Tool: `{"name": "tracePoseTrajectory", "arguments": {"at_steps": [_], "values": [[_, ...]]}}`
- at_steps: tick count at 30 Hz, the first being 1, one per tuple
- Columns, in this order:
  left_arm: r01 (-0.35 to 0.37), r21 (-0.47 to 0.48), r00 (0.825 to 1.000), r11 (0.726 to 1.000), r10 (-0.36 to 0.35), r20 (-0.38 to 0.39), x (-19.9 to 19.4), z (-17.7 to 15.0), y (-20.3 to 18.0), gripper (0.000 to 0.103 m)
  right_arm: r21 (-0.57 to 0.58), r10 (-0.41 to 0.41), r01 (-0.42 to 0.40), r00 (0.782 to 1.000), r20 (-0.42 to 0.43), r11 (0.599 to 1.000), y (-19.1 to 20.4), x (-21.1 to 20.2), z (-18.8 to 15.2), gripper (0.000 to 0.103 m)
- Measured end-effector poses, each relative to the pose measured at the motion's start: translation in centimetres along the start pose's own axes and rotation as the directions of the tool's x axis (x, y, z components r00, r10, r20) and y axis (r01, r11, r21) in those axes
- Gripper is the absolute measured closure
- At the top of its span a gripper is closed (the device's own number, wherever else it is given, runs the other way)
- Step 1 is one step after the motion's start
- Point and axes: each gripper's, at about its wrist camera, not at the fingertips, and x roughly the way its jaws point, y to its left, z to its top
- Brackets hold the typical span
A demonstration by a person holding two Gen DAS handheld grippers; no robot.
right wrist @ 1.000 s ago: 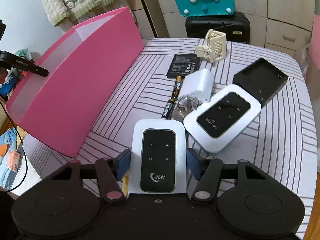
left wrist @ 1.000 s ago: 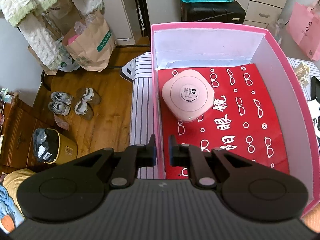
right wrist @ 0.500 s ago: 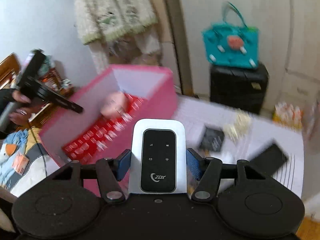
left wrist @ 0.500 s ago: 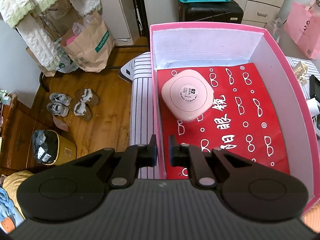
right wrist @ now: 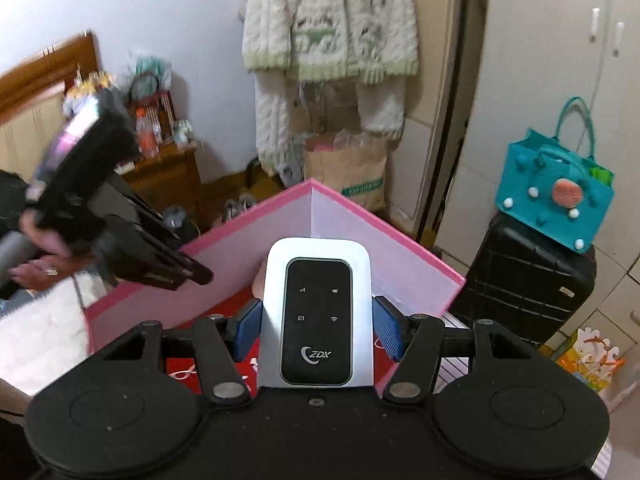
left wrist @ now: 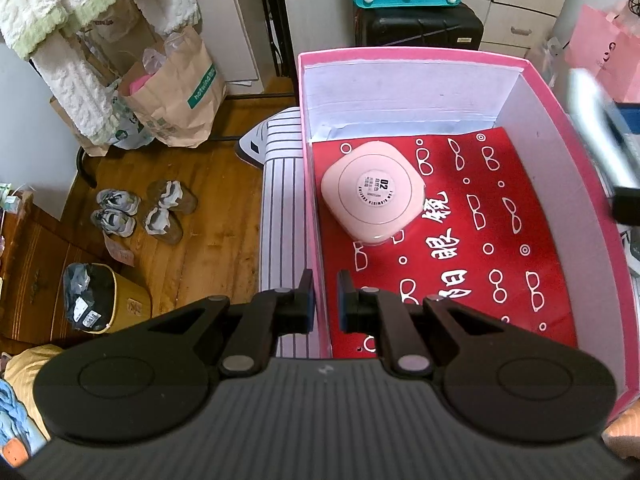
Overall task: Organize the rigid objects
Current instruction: 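Lower the router into the box beside the pink case, open right tool, then move the right tool back to the purple starfish on the table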
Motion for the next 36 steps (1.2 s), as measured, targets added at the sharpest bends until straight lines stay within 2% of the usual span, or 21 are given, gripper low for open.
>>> {"name": "tracePoseTrajectory", "arguments": {"at_steps": [5,12,19,22,26,30,36], "values": [[0.011,-0.005,1.0,1.0,-0.011,-0.021,0.4,-0.1,0.1,0.093,-0.072,-0.054,0.046,0.992,-0.113,0.996,0.3,5.5,1.4,0.038],[0.034,-0.006,0.999,0.999,-0.034,-0.027,0.6,0.0,0.5,0.093,-0.124,-0.15,0.125,0.964,-0.219,0.984,-0.7,11.1,1.8,0.038],[0.036,0.006,0.999,0.999,-0.036,-0.024,0.6,-0.1,0.3,0.093,-0.106,-0.092,0.063,0.952,-0.291,0.992,-0.9,13.6,2.1,0.038],[0.042,0.004,0.999,0.999,-0.041,-0.021,0.6,-0.1,0.5,0.093,-0.012,-0.052,0.051,0.939,-0.34,0.999,-2.0,14.5,2.4,0.038],[0.041,0.006,0.999,0.999,-0.041,-0.022,0.7,0.1,0.5,0.093,0.096,0.017,0.012,0.954,-0.299,0.995,-3.3,13.3,2.5,0.036],[0.04,0.006,0.999,0.999,-0.039,-0.024,0.8,0.2,0.4,0.093,0.174,0.098,-0.06,0.97,-0.221,0.983,-3.7,9.9,2.3,0.036],[0.04,0.007,0.999,0.999,-0.04,-0.022,0.8,0.1,0.3,0.093,0.196,0.1,-0.075,0.988,-0.12,0.978,-3.1,2.5,1.5,0.036]]}}
